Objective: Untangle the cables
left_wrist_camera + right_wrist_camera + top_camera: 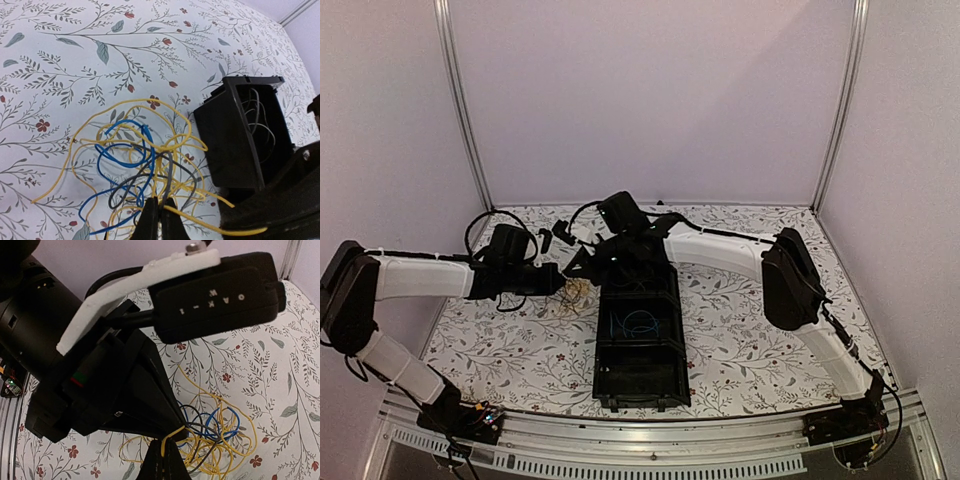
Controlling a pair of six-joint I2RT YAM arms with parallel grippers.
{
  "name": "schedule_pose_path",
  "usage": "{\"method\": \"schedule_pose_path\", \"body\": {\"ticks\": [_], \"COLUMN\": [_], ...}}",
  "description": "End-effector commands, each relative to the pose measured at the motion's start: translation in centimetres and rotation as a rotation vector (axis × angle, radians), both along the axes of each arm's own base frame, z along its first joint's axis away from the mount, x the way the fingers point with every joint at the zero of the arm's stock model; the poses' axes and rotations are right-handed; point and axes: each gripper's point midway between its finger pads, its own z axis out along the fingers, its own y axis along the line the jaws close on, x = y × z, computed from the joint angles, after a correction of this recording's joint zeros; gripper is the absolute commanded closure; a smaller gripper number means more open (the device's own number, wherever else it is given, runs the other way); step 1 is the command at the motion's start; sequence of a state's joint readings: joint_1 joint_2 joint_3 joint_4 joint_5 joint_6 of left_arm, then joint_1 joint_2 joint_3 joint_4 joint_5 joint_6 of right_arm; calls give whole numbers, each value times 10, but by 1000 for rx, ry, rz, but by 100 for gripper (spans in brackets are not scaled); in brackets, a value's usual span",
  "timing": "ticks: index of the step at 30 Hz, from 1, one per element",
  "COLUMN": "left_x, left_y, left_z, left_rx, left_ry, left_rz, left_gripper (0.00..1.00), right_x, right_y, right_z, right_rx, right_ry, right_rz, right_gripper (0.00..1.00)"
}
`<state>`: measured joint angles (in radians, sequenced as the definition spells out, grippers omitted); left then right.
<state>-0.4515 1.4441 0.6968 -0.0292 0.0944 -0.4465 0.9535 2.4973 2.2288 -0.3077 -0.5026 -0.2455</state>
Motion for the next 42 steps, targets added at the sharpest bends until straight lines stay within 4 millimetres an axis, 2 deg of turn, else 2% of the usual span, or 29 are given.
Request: {"method": "schedule_pose_path", "body": {"ticks": [1,3,5,7,9,11,13,14,16,19,22,25,27,32,36,38,42], "left_x": [-21,-24,-27,-30,-31,-30,-25,-26,-27,-37,-38,-38,-38,-46,-59,-62,-62], "left_y": [50,55,61,64,63,59,58,64,78,94,94,93,88,80,75,65,44], "left_z": [-75,-82,-84,-84,-76,-60,-35,-30,-25,-33,-30,-6,20,106,157,173,174], "left_rx": [180,197,212,215,186,134,77,87,110,161,150,101,41,-119,-158,-158,-146], "left_ry": [199,208,213,210,179,111,9,-12,-29,15,22,-35,-122,-387,-528,-565,-568], "left_rz": [175,194,217,234,235,227,232,263,316,361,369,405,394,330,243,158,37], "left_gripper": [100,100,90,79,74,68,66,66,66,71,70,59,50,30,28,28,32], "right_x": [-39,-38,-34,-32,-27,-24,-23,-24,-27,-31,-36,-39,-38,-26,-14,-10,-8], "right_y": [-19,-29,-37,-42,-43,-44,-44,-44,-46,-50,-54,-53,-51,-41,-31,-27,-19], "right_z": [224,251,266,271,264,255,251,251,261,281,292,290,282,262,249,243,233], "right_rx": [367,407,430,428,404,382,374,375,391,421,434,418,401,387,396,398,400], "right_ry": [-134,-149,-145,-152,-167,-178,-185,-186,-192,-219,-235,-245,-252,-237,-223,-216,-203], "right_rz": [150,155,149,141,127,121,124,127,138,144,153,150,142,108,68,59,52], "right_gripper": [100,100,100,100,100,100,100,100,100,100,100,100,100,100,100,100,100]}}
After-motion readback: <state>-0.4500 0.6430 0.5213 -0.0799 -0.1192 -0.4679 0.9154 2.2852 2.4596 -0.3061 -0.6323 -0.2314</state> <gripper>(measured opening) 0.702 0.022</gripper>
